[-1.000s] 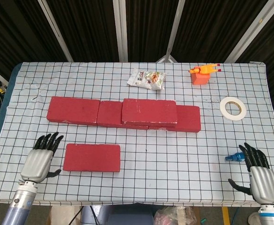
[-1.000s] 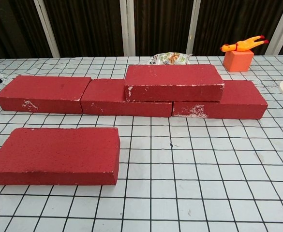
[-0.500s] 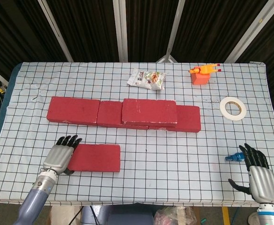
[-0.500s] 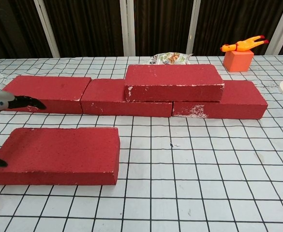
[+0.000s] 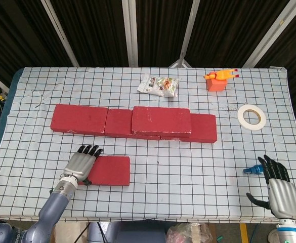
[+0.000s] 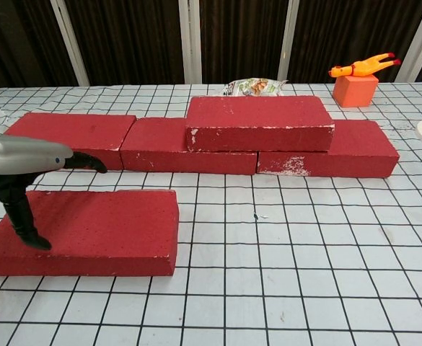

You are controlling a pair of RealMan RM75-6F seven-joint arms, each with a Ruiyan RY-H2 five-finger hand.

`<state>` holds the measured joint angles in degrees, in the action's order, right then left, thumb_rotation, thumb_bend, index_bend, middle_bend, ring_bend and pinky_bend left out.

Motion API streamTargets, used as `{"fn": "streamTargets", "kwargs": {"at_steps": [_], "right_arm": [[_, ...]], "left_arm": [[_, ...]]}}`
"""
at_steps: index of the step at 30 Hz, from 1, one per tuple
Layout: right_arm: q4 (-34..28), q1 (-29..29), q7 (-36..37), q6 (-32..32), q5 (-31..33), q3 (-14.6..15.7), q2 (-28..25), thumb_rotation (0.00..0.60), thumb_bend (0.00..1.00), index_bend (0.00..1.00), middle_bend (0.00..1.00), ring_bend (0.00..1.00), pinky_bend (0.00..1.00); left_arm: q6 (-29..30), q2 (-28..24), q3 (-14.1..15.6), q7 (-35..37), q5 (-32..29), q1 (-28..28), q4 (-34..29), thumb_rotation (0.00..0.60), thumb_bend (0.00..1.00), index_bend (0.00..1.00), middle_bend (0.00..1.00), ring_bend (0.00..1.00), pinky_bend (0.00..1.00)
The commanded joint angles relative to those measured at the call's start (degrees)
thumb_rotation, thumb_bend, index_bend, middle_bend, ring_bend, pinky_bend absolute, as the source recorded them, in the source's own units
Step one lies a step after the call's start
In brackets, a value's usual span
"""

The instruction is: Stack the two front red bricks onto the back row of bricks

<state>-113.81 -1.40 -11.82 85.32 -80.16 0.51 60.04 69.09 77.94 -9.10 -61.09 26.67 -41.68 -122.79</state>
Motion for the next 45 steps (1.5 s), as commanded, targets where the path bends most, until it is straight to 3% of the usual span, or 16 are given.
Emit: {"fn": "streamTargets", "kwargs": {"at_steps": [1,21,45], "right_arm": [[-0.1,0.1,0.0,0.0,0.0,-0.1,0.0,0.6,0.18,0.05,0.0,0.0,0.0],[-0.4,0.7,0.3,-0.3,0.4,-0.8,-0.3,0.6,0.18,0.05,0.0,0.0,0.0],[-0.6,0.5,-0.4,-1.9,1.3,-1.2,-0.5,0.6,0.18,0.05,0.0,0.0,0.0]], "left_arm": [[0.3,0.2,0.9,0.6,-0.1,-0.9,-0.1,0.6,0.0,0.0,0.0,0.0,0.0],[4.8,2.1,6.6,3.3,1.2,-3.4,0.5,0.6,0.0,0.0,0.0,0.0,0.0],[7.2,4.4,8.1,3.4,-0.6,-5.3,3.5,0.6,0.0,0.03,0.08,0.0,0.0]]}}
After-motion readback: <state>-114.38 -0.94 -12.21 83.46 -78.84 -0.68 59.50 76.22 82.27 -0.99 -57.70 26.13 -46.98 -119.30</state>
